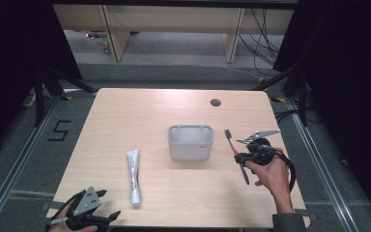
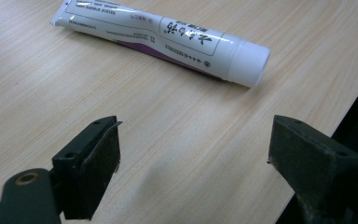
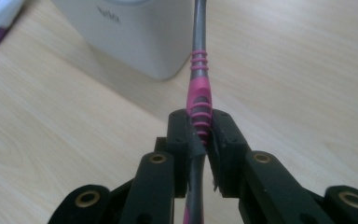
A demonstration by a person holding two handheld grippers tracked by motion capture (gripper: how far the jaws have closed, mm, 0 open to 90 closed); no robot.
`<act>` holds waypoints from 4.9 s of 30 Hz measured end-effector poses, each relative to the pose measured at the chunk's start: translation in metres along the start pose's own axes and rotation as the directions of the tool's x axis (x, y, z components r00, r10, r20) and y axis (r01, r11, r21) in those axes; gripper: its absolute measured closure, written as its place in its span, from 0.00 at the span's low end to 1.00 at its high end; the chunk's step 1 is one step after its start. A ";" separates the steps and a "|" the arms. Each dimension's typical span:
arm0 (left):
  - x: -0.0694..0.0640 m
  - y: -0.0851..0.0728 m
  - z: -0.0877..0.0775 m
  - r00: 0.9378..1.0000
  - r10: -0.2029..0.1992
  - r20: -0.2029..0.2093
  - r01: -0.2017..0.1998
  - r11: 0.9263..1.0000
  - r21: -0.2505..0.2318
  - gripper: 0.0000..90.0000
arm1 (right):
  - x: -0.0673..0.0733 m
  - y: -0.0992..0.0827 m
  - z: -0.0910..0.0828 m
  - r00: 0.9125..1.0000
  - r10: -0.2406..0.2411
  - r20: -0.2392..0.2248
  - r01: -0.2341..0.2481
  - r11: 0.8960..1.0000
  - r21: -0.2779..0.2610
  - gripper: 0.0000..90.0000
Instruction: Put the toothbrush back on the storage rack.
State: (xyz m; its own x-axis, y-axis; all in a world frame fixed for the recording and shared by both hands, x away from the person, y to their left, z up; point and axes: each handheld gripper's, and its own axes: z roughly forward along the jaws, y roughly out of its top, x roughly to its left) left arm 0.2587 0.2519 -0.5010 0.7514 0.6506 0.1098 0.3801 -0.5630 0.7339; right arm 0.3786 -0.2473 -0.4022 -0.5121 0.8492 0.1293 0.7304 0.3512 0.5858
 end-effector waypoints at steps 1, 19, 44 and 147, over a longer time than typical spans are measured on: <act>0.000 0.000 0.001 1.000 -0.015 -0.005 0.015 1.000 -0.018 0.18 | -0.001 0.001 -0.002 1.000 -0.006 0.002 0.006 1.000 -0.016 0.88; -0.001 0.000 0.002 1.000 -0.013 0.005 0.014 1.000 -0.020 0.18 | -0.006 0.015 -0.010 0.999 -0.046 0.005 0.046 0.956 -0.290 0.88; 0.000 0.000 -0.001 1.000 -0.003 0.003 0.003 1.000 -0.005 0.18 | 0.024 0.068 -0.003 0.995 -0.085 -0.047 0.051 0.870 -0.490 0.88; 0.000 0.000 0.000 1.000 0.007 0.008 -0.007 1.000 0.002 0.18 | 0.027 0.062 0.089 1.000 -0.002 -0.030 -0.012 0.894 -0.448 0.85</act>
State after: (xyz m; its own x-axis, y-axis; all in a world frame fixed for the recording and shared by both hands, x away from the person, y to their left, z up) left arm 0.2586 0.2514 -0.5015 0.7584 0.6426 0.1092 0.3762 -0.5684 0.7317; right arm 0.4503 -0.1677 -0.4340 -0.5272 0.8359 0.1524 0.4564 0.1273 0.8806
